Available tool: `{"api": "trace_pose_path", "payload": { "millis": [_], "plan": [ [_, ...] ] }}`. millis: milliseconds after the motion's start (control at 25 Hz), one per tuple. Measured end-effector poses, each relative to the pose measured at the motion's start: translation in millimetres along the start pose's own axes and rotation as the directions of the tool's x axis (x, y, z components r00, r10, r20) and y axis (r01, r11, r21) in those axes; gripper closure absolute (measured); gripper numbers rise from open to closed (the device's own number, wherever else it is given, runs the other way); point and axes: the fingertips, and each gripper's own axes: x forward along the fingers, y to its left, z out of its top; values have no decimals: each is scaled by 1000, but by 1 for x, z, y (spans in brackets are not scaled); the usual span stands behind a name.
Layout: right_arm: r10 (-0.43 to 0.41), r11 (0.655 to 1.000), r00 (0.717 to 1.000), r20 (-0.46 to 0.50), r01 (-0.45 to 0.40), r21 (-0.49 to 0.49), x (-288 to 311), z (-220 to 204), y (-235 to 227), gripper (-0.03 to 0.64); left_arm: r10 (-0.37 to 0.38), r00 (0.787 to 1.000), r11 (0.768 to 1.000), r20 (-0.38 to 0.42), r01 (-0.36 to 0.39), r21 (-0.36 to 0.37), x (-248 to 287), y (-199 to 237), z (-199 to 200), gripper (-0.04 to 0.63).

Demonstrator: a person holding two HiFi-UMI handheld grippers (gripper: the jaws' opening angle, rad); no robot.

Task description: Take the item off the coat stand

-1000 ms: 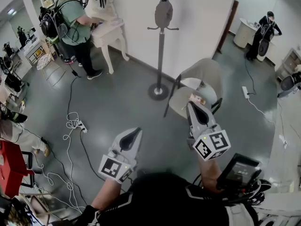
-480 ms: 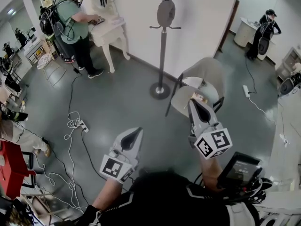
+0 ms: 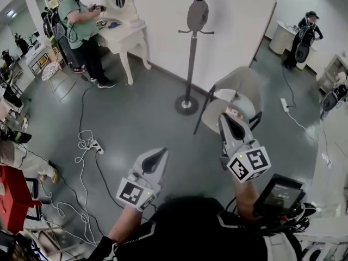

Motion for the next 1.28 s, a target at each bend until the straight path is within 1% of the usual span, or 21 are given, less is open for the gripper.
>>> {"api": "trace_pose_path", "payload": {
  "millis": [120, 240, 320, 400, 560, 640, 760, 800, 960, 1160, 1280],
  "plan": [
    [-7, 1000, 1000, -3, 7, -6, 5, -2, 11, 609, -14, 1000, 1000, 1, 14, -4, -8, 10, -1, 604],
    [-11, 1000, 1000, -8, 11, -7, 10, -7, 22, 608, -41, 999, 999, 13, 41, 29, -16, 19, -3, 604],
    [-9, 1000, 1000, -12, 8, -13, 14, -8, 27, 609, -54, 999, 998, 1, 54, 27, -17, 23, -6, 604],
    [-7, 1000, 1000, -13, 7, -20, 16, -7, 27, 609, -62, 998, 998, -8, 62, 22, -16, 22, -6, 604],
    [-7, 1000, 1000, -7, 7, -18, 21, -5, 22, 609, -64, 998, 997, -5, 65, 51, -11, 25, -5, 602],
    [-5, 1000, 1000, -3, 5, -13, 29, -6, 16, 608, -54, 998, 997, -8, 55, 47, -5, 32, -6, 603],
    [-3, 1000, 1000, 7, 3, -3, 43, -8, 1, 608, -27, 1000, 1000, -14, 27, 4, 7, 41, -6, 601],
    [-2, 1000, 1000, 11, 2, 3, 48, -8, -4, 607, -20, 1000, 1000, -10, 20, 1, 11, 44, -5, 602],
    [8, 1000, 1000, 29, -8, 13, 70, -6, -24, 608, -11, 1000, 999, 9, 11, 41, 31, 59, 1, 602],
    [16, 1000, 999, 42, -17, 19, 97, -8, -50, 609, -11, 1000, 999, -27, 12, 48, 62, 70, -3, 603],
    [25, 999, 999, 39, -27, 26, 113, -12, -65, 607, -7, 999, 997, -34, 10, 79, 83, 81, -6, 603]
  ]
}}
